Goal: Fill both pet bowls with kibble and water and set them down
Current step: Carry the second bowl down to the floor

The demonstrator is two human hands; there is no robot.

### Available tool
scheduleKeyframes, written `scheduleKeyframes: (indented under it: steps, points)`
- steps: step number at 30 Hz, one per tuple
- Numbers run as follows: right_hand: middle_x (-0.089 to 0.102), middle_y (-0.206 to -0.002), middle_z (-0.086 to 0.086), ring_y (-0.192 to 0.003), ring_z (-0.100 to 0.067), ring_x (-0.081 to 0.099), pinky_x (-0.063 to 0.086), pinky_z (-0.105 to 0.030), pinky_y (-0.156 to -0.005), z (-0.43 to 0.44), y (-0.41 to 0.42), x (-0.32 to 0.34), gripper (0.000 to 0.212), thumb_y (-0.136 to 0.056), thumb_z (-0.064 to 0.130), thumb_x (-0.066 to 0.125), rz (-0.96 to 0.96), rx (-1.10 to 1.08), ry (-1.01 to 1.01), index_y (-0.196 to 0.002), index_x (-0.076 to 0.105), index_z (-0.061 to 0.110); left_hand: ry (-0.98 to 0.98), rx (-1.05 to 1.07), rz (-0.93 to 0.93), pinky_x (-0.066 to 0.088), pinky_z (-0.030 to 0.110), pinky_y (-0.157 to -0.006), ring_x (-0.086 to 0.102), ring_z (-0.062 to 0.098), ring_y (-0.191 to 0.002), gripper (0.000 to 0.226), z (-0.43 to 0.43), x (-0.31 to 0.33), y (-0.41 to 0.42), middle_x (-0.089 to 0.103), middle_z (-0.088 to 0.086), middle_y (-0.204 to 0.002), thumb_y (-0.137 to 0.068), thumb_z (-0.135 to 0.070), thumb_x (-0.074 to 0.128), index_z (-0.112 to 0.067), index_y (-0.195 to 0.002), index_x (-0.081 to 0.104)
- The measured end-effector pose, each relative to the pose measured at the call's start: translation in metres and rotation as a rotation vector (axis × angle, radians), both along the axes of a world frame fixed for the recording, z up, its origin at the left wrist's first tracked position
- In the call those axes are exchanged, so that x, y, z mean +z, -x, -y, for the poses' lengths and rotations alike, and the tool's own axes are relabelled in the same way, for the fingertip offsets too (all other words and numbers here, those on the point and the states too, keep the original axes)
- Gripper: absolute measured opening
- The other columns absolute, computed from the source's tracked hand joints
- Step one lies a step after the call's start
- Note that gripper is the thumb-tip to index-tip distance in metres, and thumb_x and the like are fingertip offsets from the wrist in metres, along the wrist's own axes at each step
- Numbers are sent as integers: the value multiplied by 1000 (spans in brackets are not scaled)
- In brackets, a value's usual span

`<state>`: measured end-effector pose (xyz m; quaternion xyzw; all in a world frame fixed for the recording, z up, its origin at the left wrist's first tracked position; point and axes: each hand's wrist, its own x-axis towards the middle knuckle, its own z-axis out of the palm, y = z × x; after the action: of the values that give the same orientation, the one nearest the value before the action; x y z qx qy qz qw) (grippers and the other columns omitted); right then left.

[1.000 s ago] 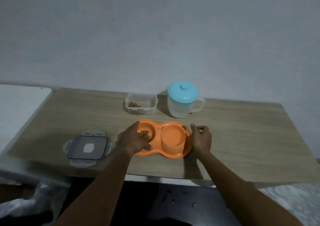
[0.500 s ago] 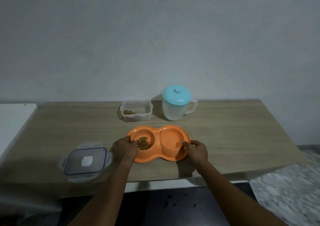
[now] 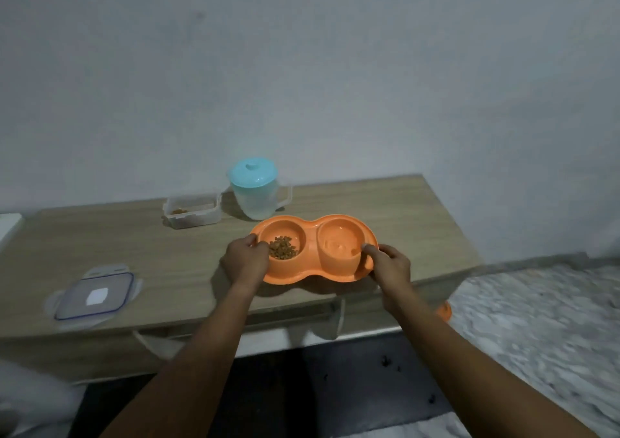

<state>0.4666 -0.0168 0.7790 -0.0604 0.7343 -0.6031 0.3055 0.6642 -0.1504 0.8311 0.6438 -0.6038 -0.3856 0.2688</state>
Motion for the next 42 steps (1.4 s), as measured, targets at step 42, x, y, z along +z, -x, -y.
scheduleKeyframes:
  steps: [42]
  points:
    - [70,-118,-11,-104,-27,71,60,-49,-92,-304,773,-153,37,-85,20,77,126,-50,-229,-121,69,17,-288,-203,58,57,41,-79,66,23,-80,32,-282,-208,777,72,3,-84,-67,-24,52,-20,-91,73]
